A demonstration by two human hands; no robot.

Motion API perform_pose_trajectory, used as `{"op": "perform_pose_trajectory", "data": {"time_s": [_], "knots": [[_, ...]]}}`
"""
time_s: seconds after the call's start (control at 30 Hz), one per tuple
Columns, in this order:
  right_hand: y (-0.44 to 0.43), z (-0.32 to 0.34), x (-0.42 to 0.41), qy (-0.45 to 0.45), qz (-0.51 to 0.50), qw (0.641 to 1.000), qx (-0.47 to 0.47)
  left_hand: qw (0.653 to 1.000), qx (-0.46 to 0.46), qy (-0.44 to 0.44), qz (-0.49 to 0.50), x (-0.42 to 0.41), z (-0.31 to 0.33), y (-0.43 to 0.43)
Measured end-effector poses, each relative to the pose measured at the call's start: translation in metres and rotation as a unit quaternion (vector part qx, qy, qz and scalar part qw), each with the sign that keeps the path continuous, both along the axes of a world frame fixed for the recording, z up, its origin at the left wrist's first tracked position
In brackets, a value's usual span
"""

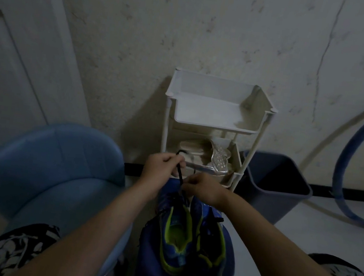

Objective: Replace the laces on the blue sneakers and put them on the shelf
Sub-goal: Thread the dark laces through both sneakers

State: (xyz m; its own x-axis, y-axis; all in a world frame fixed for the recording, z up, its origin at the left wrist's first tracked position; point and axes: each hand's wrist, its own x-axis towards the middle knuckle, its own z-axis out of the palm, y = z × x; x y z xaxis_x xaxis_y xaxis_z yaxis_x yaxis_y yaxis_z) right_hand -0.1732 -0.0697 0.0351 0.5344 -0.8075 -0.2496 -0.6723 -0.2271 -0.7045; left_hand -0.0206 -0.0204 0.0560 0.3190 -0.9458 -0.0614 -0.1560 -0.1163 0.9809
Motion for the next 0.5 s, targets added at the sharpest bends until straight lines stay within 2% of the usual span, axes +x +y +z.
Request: {"op": "perform_pose_trajectory", "data": {"time_s": [0.13,0.23,0.4,0.5], "knots": [[0.002,0.003,-0.001,-0.003,0.003,1.0,0.014,0.994,-0.019,0.085,0.073,0.015,0.014,0.004],[0.002,0.007,-0.002,-0.009,0.004,1.0,0.025,0.989,-0.004,0.092,0.113,0.024,0.015,0.007],[0.009,0.021,0.007,-0.144,-0.001,0.985,0.092,0.995,0.0,0.066,0.076,0.022,0.01,0.014],[0.008,0.027,0.005,-0.164,-0.041,0.982,0.082,0.991,-0.005,0.089,0.098,0.031,0.011,0.013]]}}
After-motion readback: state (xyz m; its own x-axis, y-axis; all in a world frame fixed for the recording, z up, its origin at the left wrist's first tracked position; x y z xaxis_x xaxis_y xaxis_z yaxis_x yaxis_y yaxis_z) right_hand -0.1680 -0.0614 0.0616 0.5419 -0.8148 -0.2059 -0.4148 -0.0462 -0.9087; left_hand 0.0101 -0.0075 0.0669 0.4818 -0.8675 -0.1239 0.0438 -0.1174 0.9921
